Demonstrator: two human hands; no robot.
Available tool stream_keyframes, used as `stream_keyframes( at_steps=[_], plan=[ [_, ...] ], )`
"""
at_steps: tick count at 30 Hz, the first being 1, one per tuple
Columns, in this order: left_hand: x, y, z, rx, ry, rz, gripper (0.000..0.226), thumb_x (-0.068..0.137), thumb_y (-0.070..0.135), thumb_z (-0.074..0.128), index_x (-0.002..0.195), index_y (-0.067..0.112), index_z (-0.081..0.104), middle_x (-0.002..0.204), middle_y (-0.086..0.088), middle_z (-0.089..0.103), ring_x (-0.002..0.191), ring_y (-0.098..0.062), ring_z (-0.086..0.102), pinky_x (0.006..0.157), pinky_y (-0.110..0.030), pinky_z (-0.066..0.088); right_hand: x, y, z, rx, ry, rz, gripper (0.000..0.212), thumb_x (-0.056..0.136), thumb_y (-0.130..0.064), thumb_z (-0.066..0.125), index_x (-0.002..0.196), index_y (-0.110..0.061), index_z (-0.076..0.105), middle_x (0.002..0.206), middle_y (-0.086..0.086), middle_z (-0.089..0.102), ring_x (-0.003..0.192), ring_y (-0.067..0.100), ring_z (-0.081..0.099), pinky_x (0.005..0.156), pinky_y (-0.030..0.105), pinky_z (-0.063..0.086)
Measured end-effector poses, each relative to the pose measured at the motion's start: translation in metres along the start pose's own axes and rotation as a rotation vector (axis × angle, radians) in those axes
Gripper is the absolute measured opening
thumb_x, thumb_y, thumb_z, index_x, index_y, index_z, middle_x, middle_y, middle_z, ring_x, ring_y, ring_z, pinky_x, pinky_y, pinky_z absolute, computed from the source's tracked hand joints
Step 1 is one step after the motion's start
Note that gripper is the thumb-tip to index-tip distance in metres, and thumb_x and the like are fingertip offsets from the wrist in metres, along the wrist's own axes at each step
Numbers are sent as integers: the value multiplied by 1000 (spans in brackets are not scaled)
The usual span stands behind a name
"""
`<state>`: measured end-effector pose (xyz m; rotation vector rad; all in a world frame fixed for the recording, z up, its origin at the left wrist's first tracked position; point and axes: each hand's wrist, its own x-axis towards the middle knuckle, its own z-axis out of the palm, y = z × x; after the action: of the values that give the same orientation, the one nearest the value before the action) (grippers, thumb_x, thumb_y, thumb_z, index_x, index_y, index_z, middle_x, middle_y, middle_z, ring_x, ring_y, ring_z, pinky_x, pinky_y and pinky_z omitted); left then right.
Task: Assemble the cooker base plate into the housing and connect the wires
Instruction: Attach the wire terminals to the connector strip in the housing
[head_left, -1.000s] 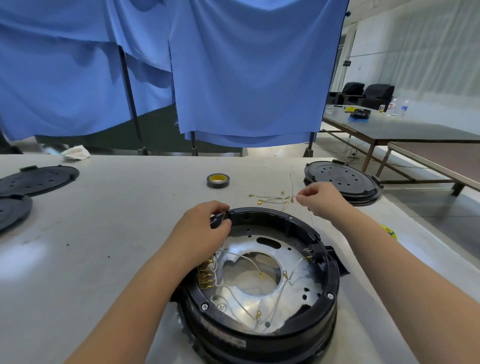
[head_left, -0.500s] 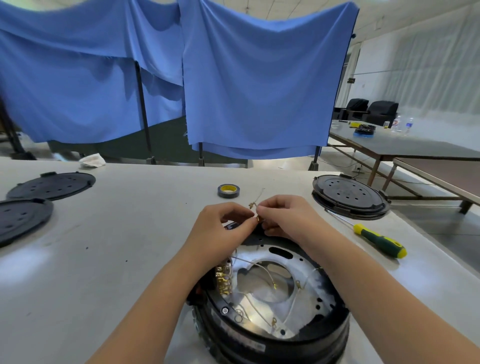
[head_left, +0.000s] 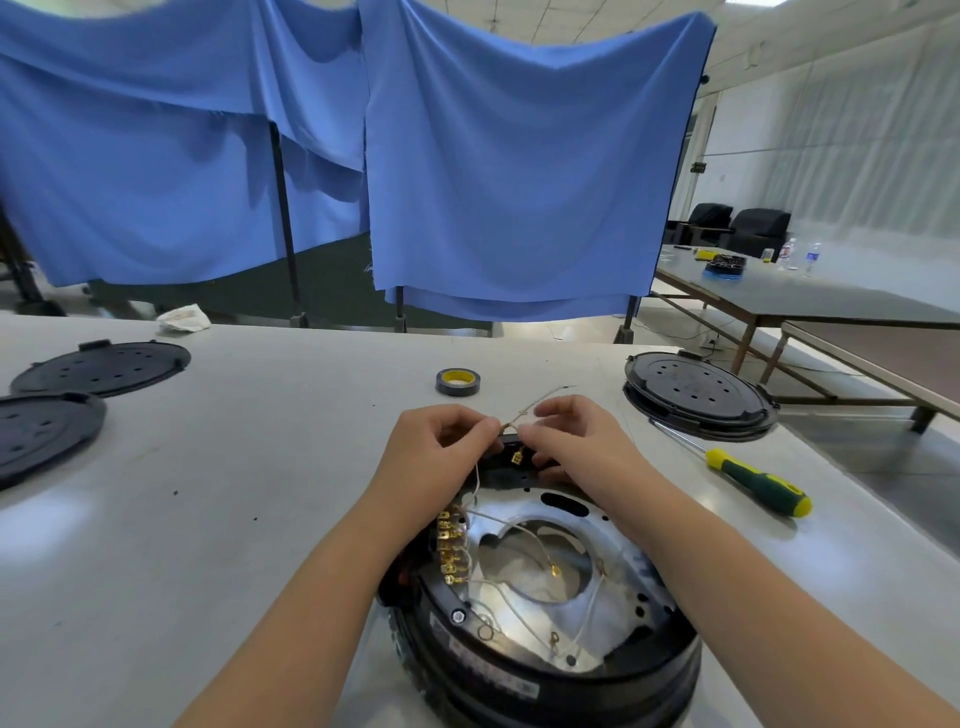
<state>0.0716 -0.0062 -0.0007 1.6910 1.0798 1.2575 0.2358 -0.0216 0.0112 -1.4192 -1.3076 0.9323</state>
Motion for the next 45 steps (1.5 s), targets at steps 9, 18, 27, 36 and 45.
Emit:
stream_keyframes(
  at_steps=[9,18,27,36,45],
  plan=[
    [0,0,0,57,-75,-19,17,92,25,62,80,21,73,75,8,74,75,-18,69,67,-28,55,2,2,-3,133,-76,82,17,77,-33,77,77,-17,72,63,-4,62,53,7,56,57,21,49],
    [2,-2,0,1,-75,-64,18,92,30,63,77,25,72,72,11,74,66,4,65,57,-6,44,-3,3,-6,-285,389,-101,40,72,-53,72,73,-21,48,69,-6,47,62,11,45,55,26,34],
    [3,-4,0,8,-56,-45,20,92,27,64,75,21,73,71,4,73,63,-4,65,60,-14,51,-6,6,8,-712,121,-483,8,88,-30,62,84,-26,68,86,-13,66,95,10,54,91,29,36],
    [5,-6,0,-7,-22,-76,19,90,26,65,76,19,74,72,4,74,66,-2,68,59,-11,50,-7,6,12,-408,-77,-253,9,93,-22,58,85,-24,62,82,-2,67,79,14,62,74,31,52],
    [12,-11,-6,-254,-106,-244,43,104,35,28,106,17,67,108,-1,72,103,-8,65,87,-21,44,-11,0,19,-347,-332,-42,14,88,-25,66,75,-21,69,56,-12,59,53,2,50,58,17,42]
  ],
)
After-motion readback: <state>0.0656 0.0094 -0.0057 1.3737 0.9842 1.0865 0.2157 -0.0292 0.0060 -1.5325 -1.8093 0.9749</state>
